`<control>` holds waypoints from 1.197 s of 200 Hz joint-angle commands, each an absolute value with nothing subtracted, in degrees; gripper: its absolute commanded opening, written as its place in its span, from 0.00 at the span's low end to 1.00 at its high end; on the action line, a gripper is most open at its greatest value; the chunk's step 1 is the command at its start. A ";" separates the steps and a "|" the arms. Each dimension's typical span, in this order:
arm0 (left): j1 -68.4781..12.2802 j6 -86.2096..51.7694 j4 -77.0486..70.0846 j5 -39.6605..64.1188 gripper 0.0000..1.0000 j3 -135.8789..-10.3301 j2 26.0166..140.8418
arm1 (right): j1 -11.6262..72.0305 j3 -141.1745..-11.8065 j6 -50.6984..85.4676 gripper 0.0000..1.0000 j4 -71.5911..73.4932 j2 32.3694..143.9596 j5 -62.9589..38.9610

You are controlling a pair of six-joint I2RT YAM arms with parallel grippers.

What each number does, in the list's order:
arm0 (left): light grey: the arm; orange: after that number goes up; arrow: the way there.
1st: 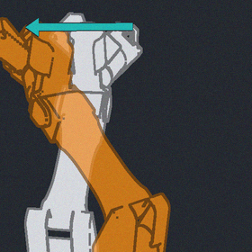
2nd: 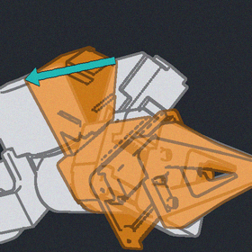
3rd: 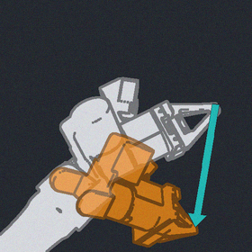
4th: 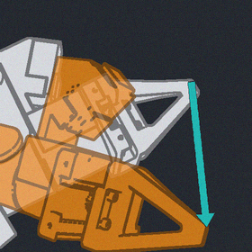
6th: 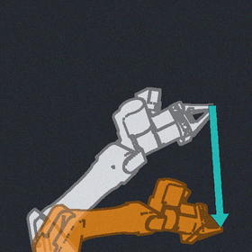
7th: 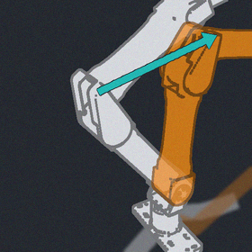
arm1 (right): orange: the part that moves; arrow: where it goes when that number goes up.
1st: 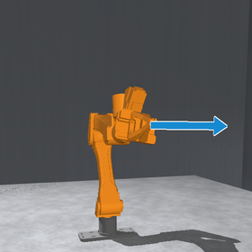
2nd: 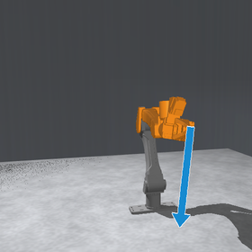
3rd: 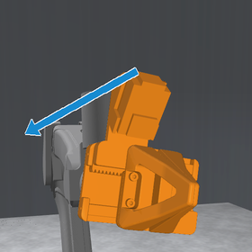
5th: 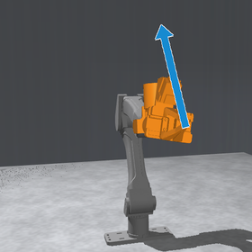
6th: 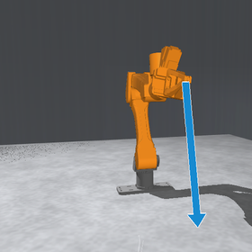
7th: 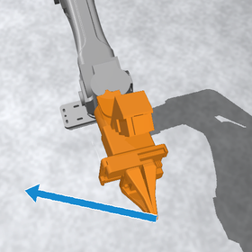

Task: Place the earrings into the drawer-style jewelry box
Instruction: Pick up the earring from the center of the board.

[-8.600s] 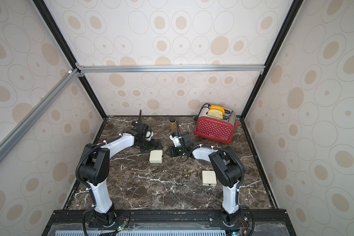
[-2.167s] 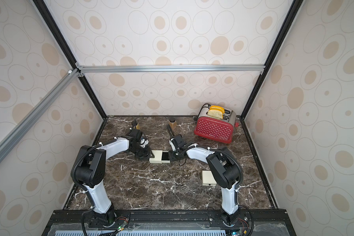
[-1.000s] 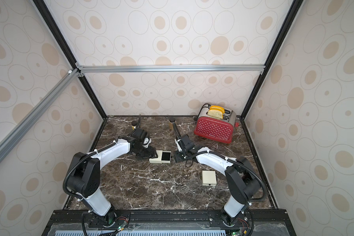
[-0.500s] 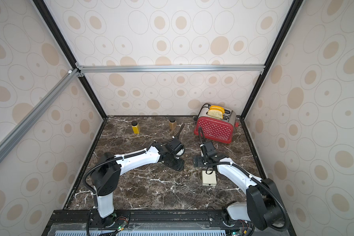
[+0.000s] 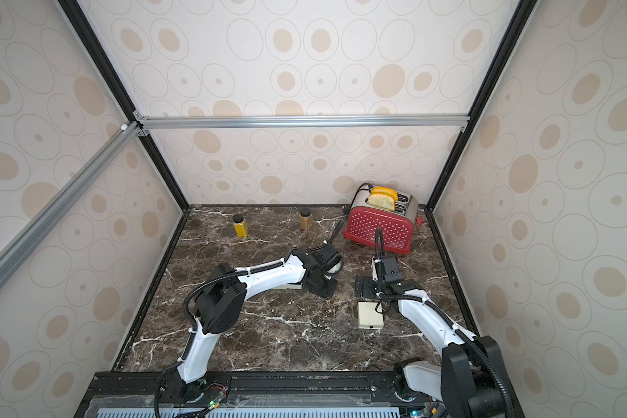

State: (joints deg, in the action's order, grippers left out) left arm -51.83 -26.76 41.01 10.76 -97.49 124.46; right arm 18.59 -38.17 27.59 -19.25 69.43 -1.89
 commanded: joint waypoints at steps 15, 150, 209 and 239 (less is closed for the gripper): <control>-52.69 -24.88 44.55 10.21 0.28 -100.48 126.38 | 18.08 -37.89 27.81 0.99 -18.17 70.09 -3.05; -53.47 -23.20 46.77 9.98 0.16 -103.58 129.37 | 17.86 -37.08 28.74 1.00 -16.70 71.70 -5.30; -53.51 -23.20 47.57 9.37 0.00 -103.83 128.68 | 17.91 -37.24 28.44 0.99 -16.59 72.28 -5.36; -53.11 -24.69 49.40 9.58 0.00 -104.75 127.96 | 17.88 -37.27 26.19 0.99 -16.66 71.60 -7.06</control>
